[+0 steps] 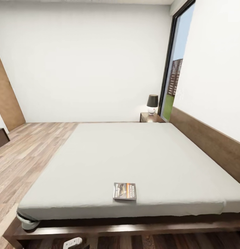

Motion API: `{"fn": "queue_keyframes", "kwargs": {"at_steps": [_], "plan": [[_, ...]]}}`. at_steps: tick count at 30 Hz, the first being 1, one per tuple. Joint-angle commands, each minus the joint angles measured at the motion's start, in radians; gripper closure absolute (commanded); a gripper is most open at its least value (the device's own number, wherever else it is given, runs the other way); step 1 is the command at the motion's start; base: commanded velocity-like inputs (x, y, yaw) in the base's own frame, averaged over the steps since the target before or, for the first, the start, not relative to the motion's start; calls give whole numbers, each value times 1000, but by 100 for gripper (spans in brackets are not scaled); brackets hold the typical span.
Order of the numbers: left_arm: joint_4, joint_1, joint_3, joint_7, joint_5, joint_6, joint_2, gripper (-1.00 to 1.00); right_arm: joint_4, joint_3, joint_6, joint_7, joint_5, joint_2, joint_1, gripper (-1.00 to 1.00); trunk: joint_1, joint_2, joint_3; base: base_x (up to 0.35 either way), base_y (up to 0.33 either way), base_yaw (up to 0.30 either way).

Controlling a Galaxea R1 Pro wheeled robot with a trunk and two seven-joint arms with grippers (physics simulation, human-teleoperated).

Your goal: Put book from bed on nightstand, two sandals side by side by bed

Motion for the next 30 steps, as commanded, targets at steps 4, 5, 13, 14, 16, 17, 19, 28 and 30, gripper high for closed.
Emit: {"fn": "queue_keyframes", "kwargs": {"at_steps": [4,5,13,14,16,17,19,28,30], "plan": [[1,-1,8,-2,-11,-5,0,-100,3,-8,-4,6,3,-1,-1,-100,0,-1,-1,0,0,143],[1,-1,8,-2,-11,-5,0,-100,3,-8,-4,6,3,-1,-1,-100,0,-1,-1,0,0,57],[1,-1,8,-2,-11,-5,0,-100,3,-7,-4,8,3,-1,-1,-100,0,-1,-1,0,0,20],[2,-1,8,-2,-11,-5,0,-100,3,-8,-4,8,3,-1,-1,-100,0,-1,-1,0,0,5],[3,-1,8,-2,-11,-5,0,-100,3,-8,-4,8,3,-1,-1,-100,0,-1,-1,0,0,3],[3,-1,8,-2,-11,-5,0,-100,3,-8,-4,8,3,-1,-1,-100,0,-1,-1,0,0,2],[4,-1,8,-3,-11,-4,0,-100,3,-7,-4,9,3,-1,-1,-100,0,-1,-1,0,0,0],[4,-1,8,-4,-11,-4,1,-100,3,-8,-4,10,3,-1,-1,-100,-35,62,27,0,0,0],[4,-1,8,-3,-11,-4,1,-100,3,-8,-4,10,3,-1,-1,-100,-42,76,33,0,0,0]]}}
